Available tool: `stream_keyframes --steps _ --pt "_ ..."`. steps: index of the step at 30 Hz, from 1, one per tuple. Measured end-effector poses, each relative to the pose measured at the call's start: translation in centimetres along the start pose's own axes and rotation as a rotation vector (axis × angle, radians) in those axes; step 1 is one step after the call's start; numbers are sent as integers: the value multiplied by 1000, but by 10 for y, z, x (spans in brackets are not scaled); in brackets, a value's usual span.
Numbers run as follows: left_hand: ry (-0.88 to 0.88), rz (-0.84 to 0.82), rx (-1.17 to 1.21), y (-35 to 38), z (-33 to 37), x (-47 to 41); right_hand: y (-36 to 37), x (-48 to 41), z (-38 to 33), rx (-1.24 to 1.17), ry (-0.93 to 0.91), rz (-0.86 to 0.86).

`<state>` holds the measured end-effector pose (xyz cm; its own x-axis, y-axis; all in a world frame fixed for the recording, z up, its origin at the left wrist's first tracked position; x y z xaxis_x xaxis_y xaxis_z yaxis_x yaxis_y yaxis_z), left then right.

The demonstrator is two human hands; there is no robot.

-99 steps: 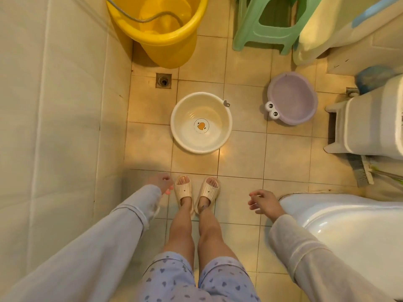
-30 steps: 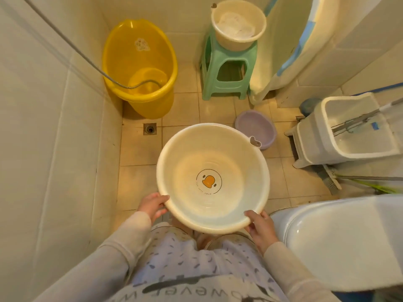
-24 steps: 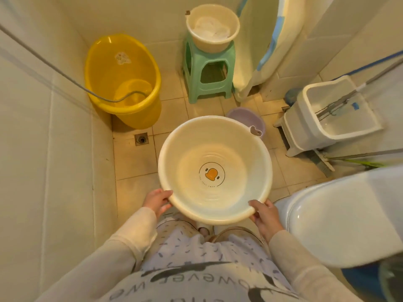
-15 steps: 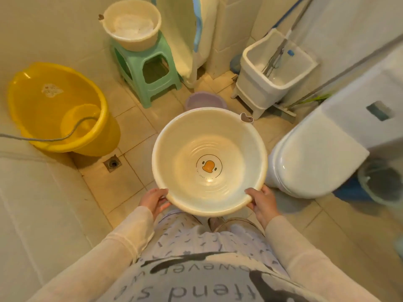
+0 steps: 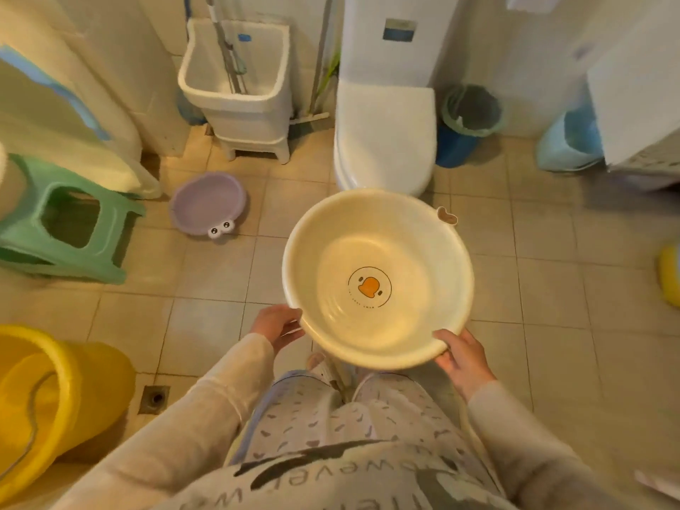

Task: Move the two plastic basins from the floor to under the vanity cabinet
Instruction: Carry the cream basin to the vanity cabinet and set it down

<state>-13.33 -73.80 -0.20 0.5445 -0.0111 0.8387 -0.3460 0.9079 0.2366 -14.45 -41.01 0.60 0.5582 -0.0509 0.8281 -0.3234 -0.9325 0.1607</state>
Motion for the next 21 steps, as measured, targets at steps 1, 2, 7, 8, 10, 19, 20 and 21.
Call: stream_keyframes --steps 1,2,7,8,10,19,20,21 --pt "-10 -30 -27 14 2 -4 -12 6 2 -35 -7 18" --pt "-19 -57 -47 28 2 -7 -23 12 3 -63 -17 29" --pt "-39 -120 -167 93 4 -19 -73 25 12 -142 -53 81" --pt "-39 -126 -193 105 3 -21 -83 25 13 -189 -51 99" --pt "-41 -133 -251 130 -3 -26 -105 24 14 -275 -58 130" --pt "-134 -237 -385 277 -59 -51 -247 34 -3 -509 -105 290" --pt "-135 -245 -393 294 -65 -55 -260 33 -8 -522 -117 293" --pt "-135 -250 -405 311 -71 -60 -274 32 -13 -531 -129 299"
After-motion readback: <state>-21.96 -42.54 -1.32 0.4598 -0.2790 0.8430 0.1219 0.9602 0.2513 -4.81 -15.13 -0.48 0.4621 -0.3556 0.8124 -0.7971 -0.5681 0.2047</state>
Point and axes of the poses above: each hand's wrist, its own x-axis away from the middle knuckle, its own y-axis out of the palm, z = x × y, the point moved 8 cm from there along -x, towards the middle knuckle, and after that the axes turned 12 degrees about -z, right-handed, at the moved point
